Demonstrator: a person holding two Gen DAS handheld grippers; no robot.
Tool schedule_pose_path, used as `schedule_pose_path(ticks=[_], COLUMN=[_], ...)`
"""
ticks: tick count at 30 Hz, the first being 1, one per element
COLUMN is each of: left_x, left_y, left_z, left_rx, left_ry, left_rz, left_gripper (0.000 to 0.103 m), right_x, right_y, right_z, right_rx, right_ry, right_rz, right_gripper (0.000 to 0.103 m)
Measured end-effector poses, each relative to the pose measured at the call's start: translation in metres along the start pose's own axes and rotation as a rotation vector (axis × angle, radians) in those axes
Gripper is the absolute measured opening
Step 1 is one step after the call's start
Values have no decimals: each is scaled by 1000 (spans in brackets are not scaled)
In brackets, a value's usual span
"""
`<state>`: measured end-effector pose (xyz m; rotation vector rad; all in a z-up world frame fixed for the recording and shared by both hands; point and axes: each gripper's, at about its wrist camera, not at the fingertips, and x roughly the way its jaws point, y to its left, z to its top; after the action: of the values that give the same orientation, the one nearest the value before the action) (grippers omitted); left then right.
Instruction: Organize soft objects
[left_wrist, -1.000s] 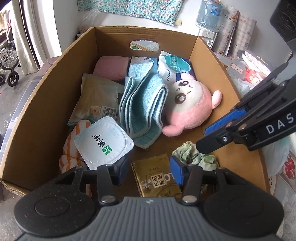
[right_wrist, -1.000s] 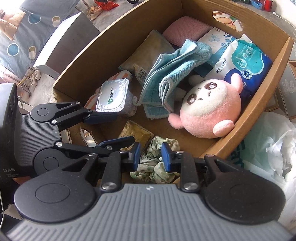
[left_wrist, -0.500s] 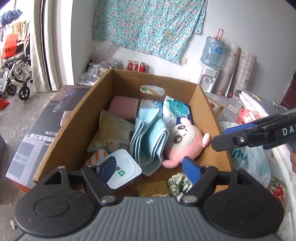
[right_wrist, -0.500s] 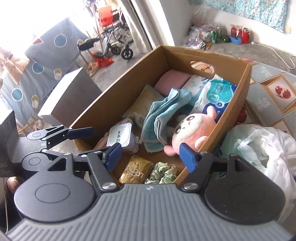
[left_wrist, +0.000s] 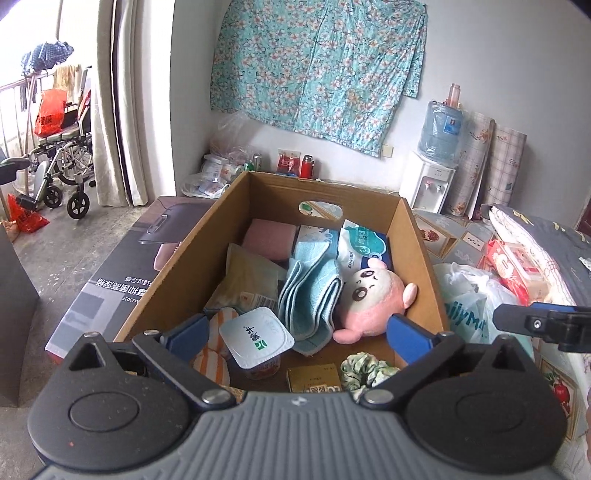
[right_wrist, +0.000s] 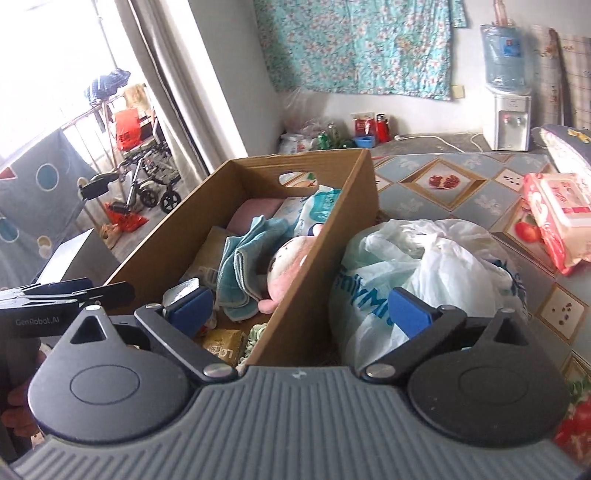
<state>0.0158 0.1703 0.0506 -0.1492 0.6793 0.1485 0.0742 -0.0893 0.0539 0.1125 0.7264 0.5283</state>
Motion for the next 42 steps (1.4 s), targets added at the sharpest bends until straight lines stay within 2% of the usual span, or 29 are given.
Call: schedule_pose_path(ticks=[5, 11, 17, 22, 27, 34, 38, 42], left_x=[-8, -9, -15, -17, -22, -22, -19, -17], left_y=[-15, -31, -43, -50, -56, -48, -43, -38], left_z=[-9, -18, -22, -23, -26, -22, -21, -20], left_rx=[46, 67, 91, 137, 195, 145, 131, 114], left_ry=[31, 94, 84, 87, 48, 37, 35, 51], left_rz=[-8, 34, 73, 71, 96, 53, 69, 70], left_gripper=[103, 103, 103, 103, 103, 103, 103, 103], right_x=[-11, -23, -35, -41, -46, -49, -52, -51], right_y=[7, 10, 7, 9, 16, 23, 29, 31], right_z=[-15, -28, -33, -33, -34, -31, -26, -25], right_rx=[-10, -28, -39, -72, -99, -131, -159, -139], right_ry=[-19, -23, -41, -40, -42, -66, -96, -88], right_rz=[-57, -118, -155, -200, -259, -305, -326, -313], right_gripper=[102, 102, 102, 102, 102, 102, 102, 102])
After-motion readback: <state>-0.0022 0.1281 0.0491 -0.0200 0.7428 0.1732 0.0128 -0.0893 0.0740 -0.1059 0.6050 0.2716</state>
